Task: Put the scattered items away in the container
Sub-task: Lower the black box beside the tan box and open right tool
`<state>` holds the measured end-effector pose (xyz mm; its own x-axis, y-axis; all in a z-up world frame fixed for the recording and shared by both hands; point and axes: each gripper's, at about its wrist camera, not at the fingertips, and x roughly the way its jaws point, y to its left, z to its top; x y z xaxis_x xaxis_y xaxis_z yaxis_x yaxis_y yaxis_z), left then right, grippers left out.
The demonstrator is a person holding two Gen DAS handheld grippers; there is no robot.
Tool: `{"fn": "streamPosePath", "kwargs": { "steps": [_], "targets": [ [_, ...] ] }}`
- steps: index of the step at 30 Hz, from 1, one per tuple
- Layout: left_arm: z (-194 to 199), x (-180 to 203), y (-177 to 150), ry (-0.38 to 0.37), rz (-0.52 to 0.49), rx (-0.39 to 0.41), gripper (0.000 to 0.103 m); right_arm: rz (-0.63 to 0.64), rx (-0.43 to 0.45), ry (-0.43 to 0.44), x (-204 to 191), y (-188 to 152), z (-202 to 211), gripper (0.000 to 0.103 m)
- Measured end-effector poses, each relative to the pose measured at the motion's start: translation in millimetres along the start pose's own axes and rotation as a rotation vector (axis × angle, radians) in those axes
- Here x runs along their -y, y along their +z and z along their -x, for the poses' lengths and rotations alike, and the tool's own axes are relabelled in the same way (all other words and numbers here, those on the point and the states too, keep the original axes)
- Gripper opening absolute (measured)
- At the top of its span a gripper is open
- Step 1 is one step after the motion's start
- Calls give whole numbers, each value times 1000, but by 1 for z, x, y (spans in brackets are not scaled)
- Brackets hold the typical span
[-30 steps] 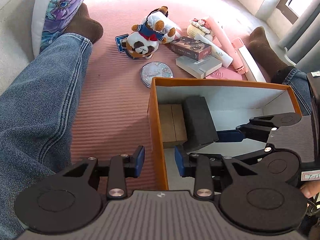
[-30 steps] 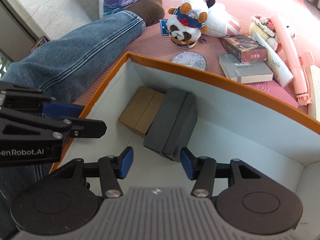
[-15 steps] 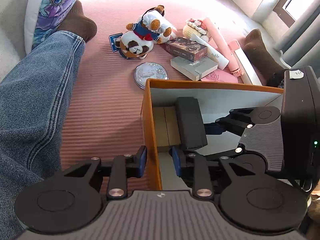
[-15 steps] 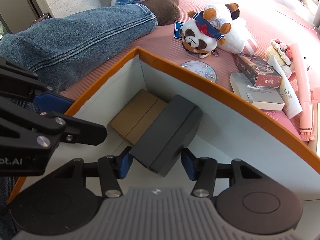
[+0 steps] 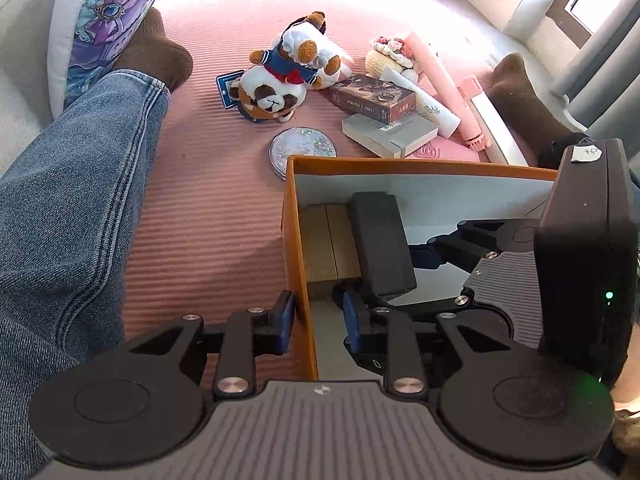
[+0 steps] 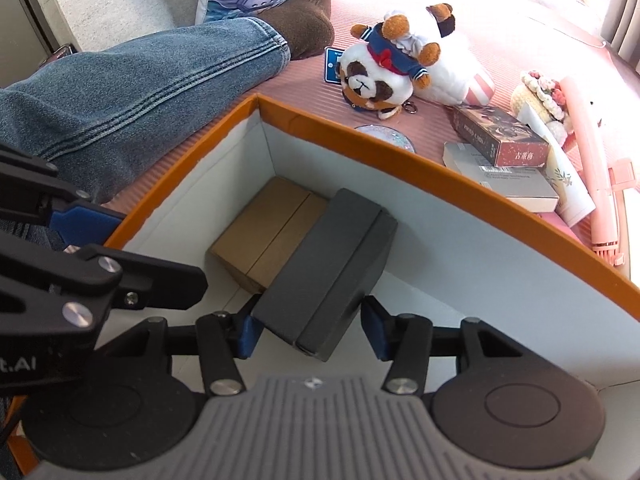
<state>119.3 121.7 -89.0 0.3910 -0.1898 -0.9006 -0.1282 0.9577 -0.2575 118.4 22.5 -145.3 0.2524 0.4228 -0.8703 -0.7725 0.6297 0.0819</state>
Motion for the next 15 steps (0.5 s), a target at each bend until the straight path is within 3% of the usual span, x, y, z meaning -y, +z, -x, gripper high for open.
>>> {"fn": "streamPosePath", "kwargs": {
  "steps": [15],
  "targets": [
    [5,0,2,-1,13,5,30,12,-6,-20,-1,1,2,56]
  ]
}}
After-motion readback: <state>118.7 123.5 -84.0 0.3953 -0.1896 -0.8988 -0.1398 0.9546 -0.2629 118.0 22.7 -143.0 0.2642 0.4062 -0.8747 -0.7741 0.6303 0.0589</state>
